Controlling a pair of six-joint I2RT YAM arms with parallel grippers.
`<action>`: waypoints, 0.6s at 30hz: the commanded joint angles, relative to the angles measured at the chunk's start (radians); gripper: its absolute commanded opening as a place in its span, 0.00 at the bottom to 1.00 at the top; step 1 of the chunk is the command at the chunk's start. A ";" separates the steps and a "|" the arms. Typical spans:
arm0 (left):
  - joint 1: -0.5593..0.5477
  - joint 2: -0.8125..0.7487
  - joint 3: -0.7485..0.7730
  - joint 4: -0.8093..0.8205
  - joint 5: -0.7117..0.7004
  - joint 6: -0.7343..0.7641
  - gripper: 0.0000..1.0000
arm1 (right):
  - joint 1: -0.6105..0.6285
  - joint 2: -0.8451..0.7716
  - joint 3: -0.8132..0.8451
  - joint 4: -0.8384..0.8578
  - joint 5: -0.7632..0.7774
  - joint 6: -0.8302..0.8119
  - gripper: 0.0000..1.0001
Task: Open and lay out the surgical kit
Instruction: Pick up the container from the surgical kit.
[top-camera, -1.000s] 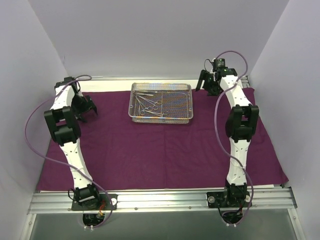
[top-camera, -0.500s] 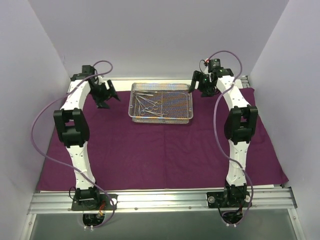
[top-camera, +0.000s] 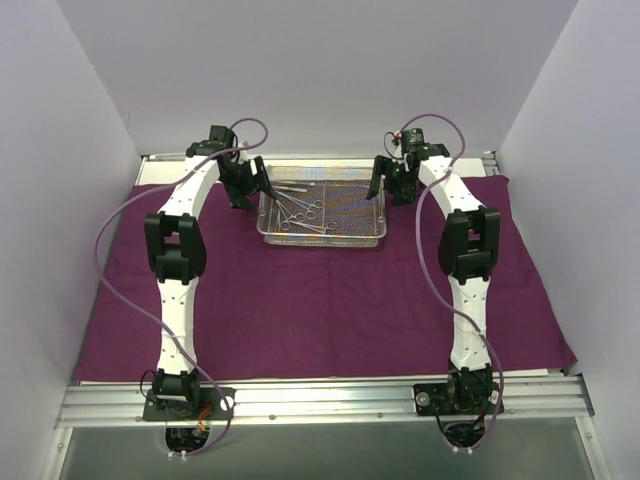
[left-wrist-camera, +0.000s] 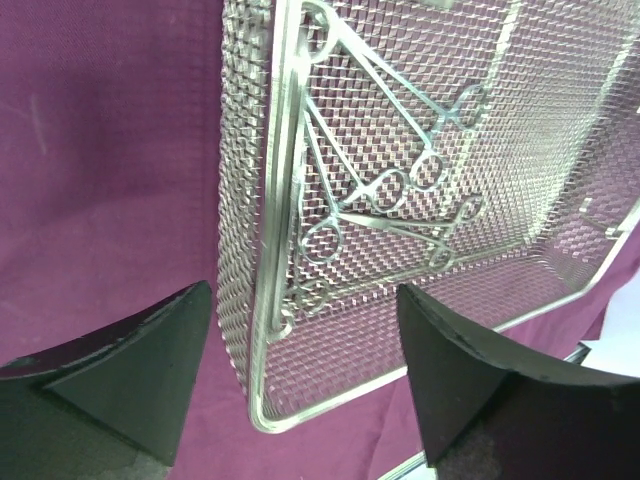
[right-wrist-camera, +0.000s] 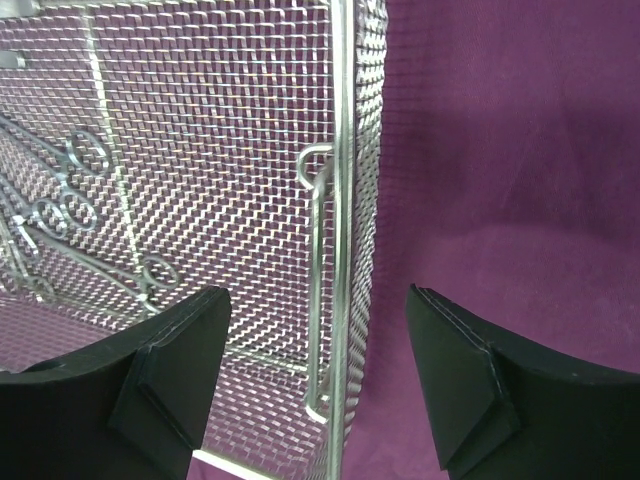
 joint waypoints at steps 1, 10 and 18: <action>-0.008 0.032 0.054 -0.037 -0.021 0.003 0.82 | 0.011 0.015 0.035 -0.025 0.009 -0.015 0.72; -0.019 0.078 0.124 -0.048 0.001 -0.009 0.46 | 0.017 0.061 0.079 -0.021 -0.005 -0.001 0.59; -0.022 0.056 0.161 -0.017 0.030 -0.032 0.02 | 0.024 0.086 0.159 -0.024 0.007 0.039 0.00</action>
